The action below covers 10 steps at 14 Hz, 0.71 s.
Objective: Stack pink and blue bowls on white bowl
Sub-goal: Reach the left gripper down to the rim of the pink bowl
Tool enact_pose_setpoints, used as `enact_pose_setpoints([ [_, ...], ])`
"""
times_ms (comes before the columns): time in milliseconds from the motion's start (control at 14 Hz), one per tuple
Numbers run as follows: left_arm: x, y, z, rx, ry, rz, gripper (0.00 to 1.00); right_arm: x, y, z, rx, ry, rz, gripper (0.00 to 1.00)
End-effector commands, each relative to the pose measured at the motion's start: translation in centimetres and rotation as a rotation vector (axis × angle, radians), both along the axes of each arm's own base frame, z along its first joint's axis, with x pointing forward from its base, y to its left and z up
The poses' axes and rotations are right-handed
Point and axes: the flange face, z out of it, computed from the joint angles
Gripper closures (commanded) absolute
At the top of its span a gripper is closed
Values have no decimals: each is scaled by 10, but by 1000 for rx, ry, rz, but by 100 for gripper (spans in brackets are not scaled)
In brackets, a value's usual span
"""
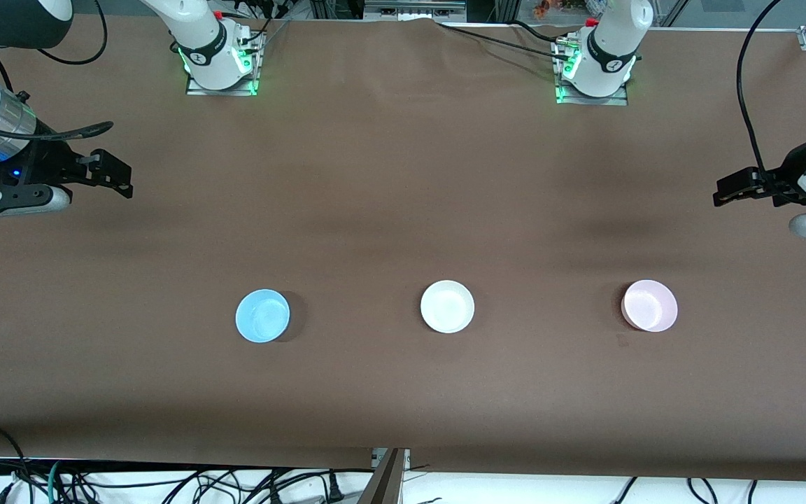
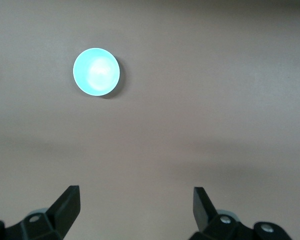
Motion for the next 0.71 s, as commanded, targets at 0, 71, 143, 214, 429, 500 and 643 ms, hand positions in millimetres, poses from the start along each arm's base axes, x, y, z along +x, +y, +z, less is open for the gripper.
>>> enact_pose_setpoints([
  [0, 0, -2, 6, 21, 2, 3, 0, -4, -1, 6, 14, -9, -12, 0],
  [71, 1, -2, 6, 21, 3, 3, 0, -4, -1, 5, 14, -7, -12, 0],
  [143, 1, -2, 6, 21, 3, 3, 0, -4, -1, 6, 14, -9, -12, 0],
  [214, 1, -2, 5, 20, 5, 3, 0, -4, -1, 6, 14, -9, -12, 0],
  [429, 3, 2, 0, 24, 8, 8, 0, -4, -1, 6, 14, -9, -12, 0],
  [500, 6, 6, -7, 21, 19, 13, 0, -4, -1, 6, 14, -9, -12, 0],
  [643, 15, 16, -28, 11, 40, 21, 0, -4, -1, 6, 14, -9, -12, 0],
])
